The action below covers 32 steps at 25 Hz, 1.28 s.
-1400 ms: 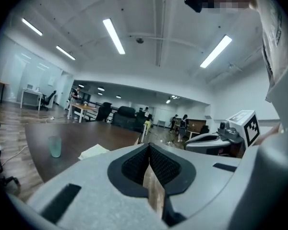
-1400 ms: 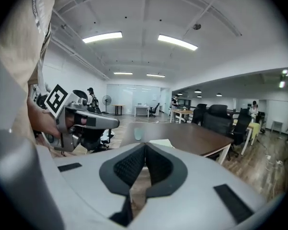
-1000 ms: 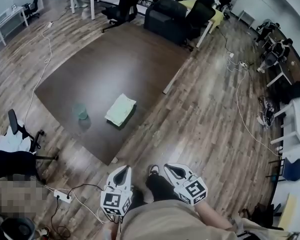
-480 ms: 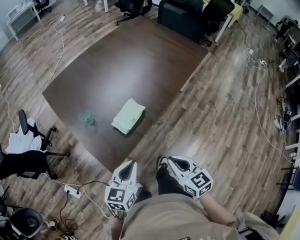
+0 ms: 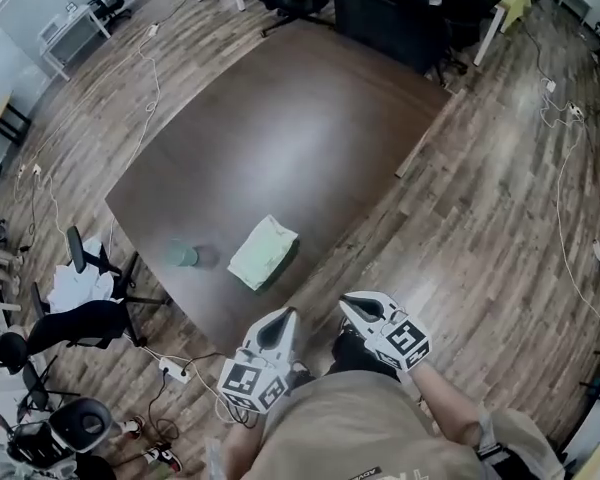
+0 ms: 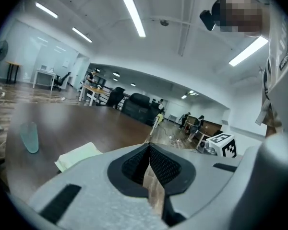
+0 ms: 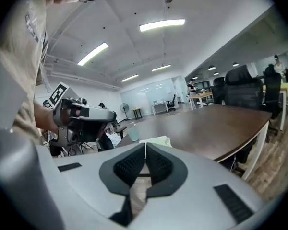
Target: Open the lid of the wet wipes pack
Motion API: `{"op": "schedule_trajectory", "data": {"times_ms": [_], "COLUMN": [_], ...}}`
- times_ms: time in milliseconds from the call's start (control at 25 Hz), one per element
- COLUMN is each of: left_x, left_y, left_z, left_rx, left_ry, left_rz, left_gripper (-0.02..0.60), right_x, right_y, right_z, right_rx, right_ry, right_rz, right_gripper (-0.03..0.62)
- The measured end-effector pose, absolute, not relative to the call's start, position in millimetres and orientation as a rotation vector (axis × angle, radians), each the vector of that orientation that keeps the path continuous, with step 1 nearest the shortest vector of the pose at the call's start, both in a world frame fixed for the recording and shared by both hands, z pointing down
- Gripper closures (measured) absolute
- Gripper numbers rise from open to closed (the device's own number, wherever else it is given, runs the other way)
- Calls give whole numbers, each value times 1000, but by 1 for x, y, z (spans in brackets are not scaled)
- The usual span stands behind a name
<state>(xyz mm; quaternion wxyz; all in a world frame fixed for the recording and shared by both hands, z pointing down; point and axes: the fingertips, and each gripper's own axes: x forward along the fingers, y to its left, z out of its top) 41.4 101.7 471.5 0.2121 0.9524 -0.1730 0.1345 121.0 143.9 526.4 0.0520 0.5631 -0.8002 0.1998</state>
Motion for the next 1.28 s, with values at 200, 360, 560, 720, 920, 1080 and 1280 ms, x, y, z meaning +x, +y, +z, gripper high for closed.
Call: {"op": "schedule_trajectory", "data": {"times_ms": [200,360,560,720,920,1080,1280], "left_x": [45,40,25,20,14,4,-11], "left_y": [80,68,46,24,-9,-45,-71], "left_z": [480,487,504,510,507,497,501], "left_rx": [2635,2549,2526,2543,2570,2598,2592], "left_ry": [-625,-738,-783,-769,-787,-797,-792], "left_rz": [470,417,429,410,379,315,295], "left_gripper": [572,572,572,572,572,572,572], "right_x": [128,126,118,116,111,94,65], "right_y": [113,101,72,50,35,0,-37], "right_z": [524,529,549,543,527,516,507], "right_rx": [1598,1525,1441,1423,1384,1316,1247], "right_ry": [-2530,-2571,-2557,-2528,-2506,-2484,-2471], "right_rz": [573,565,566,532,525,415,321], "right_gripper": [580,580,580,580,580,580,580]}}
